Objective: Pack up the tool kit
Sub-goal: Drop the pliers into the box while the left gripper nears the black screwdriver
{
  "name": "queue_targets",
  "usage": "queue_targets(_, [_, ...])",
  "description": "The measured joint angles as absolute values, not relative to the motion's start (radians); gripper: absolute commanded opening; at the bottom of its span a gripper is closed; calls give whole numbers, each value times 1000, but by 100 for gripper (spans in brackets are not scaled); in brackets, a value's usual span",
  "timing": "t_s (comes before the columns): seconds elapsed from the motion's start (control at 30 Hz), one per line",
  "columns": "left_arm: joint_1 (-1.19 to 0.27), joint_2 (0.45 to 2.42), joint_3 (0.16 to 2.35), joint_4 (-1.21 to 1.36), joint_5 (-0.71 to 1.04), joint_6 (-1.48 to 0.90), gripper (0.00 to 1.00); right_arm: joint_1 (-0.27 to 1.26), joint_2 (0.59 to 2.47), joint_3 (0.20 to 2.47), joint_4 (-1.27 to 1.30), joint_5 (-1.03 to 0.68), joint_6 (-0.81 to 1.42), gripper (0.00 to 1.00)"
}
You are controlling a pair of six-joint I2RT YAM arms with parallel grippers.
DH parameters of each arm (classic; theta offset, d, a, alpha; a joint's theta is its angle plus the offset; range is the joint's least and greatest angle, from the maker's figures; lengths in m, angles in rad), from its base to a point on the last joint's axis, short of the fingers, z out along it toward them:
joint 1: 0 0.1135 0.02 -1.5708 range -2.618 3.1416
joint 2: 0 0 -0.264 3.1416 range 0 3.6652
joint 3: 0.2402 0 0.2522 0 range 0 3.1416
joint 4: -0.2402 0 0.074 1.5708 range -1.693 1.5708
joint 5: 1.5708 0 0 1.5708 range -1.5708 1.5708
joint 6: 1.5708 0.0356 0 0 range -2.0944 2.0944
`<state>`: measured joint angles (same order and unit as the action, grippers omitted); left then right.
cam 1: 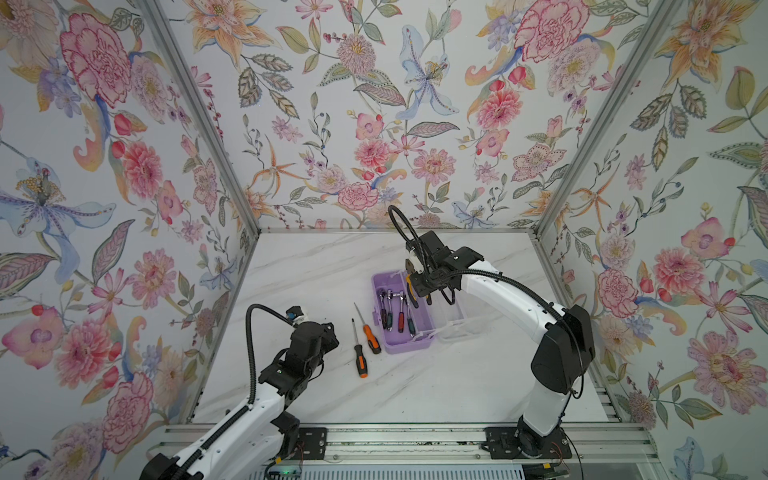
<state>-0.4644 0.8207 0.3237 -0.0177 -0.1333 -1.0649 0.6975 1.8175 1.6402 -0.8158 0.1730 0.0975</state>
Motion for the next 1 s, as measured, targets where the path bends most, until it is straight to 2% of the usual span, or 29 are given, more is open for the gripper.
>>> queue_targets(0.6, [-464, 834, 327, -13, -130, -1061, 30, 696, 1913, 1563, -805, 221, 120, 0])
queue_targets(0.67, [-464, 838, 327, -13, -130, -1061, 30, 699, 1927, 1563, -796, 225, 121, 6])
queue_targets(0.73, [-464, 847, 327, -14, -130, -1061, 31, 701, 1926, 1563, -791, 229, 124, 20])
queue_targets(0.8, [-464, 858, 327, -14, -129, -1061, 32, 701, 1926, 1563, -788, 231, 130, 26])
queue_targets(0.87, [-464, 864, 327, -14, -126, -1058, 35, 708, 1926, 1563, -778, 235, 139, 36])
queue_targets(0.93, [-464, 864, 327, -14, -126, -1058, 35, 718, 1925, 1563, -772, 245, 140, 40])
queue_targets(1.0, [-464, 864, 327, -14, -126, -1057, 35, 727, 1921, 1563, -774, 260, 138, 40])
